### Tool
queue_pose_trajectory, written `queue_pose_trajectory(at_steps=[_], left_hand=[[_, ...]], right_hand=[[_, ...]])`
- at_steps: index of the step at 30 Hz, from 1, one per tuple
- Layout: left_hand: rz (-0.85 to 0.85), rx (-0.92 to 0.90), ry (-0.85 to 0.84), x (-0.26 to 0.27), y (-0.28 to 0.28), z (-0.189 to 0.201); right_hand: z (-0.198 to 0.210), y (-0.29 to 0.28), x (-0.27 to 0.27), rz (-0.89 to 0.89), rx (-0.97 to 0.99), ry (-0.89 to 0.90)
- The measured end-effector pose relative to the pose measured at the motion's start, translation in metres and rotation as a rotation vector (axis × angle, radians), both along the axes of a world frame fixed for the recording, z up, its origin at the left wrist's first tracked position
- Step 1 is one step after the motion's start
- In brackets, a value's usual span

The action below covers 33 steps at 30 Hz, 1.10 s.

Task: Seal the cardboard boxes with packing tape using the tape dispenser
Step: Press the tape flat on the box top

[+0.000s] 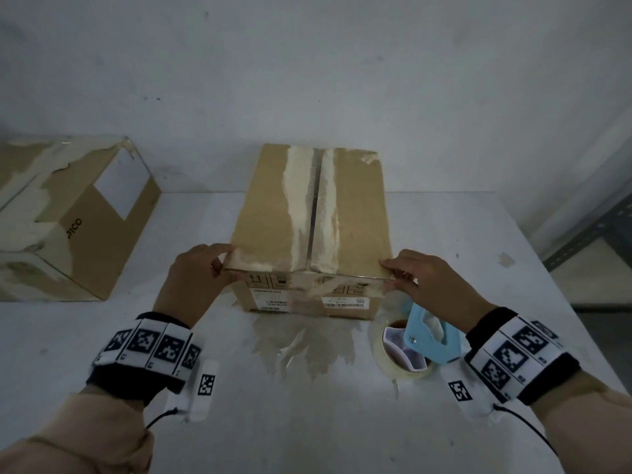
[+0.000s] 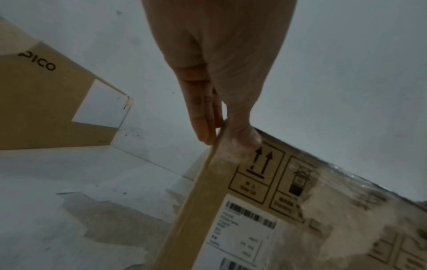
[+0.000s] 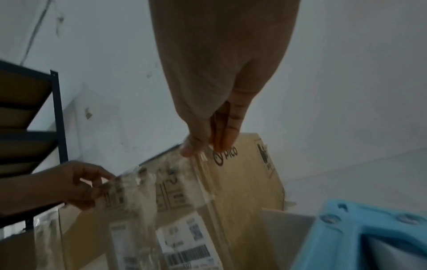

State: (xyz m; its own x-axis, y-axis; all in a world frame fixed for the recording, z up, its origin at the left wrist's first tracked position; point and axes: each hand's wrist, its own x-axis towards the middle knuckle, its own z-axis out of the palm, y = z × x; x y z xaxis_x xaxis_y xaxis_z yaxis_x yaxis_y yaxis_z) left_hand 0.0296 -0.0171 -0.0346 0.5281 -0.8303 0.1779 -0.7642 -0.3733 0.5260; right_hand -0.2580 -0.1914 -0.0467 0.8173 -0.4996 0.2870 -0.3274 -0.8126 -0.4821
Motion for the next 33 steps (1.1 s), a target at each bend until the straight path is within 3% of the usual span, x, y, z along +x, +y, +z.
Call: queue_pose_trajectory(at_steps=[8,14,19,26,30,33], left_hand=[[-0.032,-0.015,-0.029,-0.008,0.009,0.000],[-0.148,0.053,0.142,0.005,0.019,-0.001],[-0.161,0.094,0.269,0.010,0.017,0.002],[-0.192,0.097,0.248,0.013,0.016,0.002],[-0.211,0.137,0.213,0.019,0.021,0.004],[-0.249,0.216,0.200,0.026,0.022,0.005]], right_hand=[[-0.003,0.009,-0.002,-0.058,-0.109,0.063],[0.013,-0.016,-0.002,0.141,-0.087,0.128],[0.026,-0.023,0.003,0.247,-0.256,0.205],[0.022,-0.025,0.004,0.257,-0.333,0.245],[0.024,-0.030,0.000,0.189,-0.313,0.265],[0.033,-0.018,0.004,-0.011,-0.086,0.095]])
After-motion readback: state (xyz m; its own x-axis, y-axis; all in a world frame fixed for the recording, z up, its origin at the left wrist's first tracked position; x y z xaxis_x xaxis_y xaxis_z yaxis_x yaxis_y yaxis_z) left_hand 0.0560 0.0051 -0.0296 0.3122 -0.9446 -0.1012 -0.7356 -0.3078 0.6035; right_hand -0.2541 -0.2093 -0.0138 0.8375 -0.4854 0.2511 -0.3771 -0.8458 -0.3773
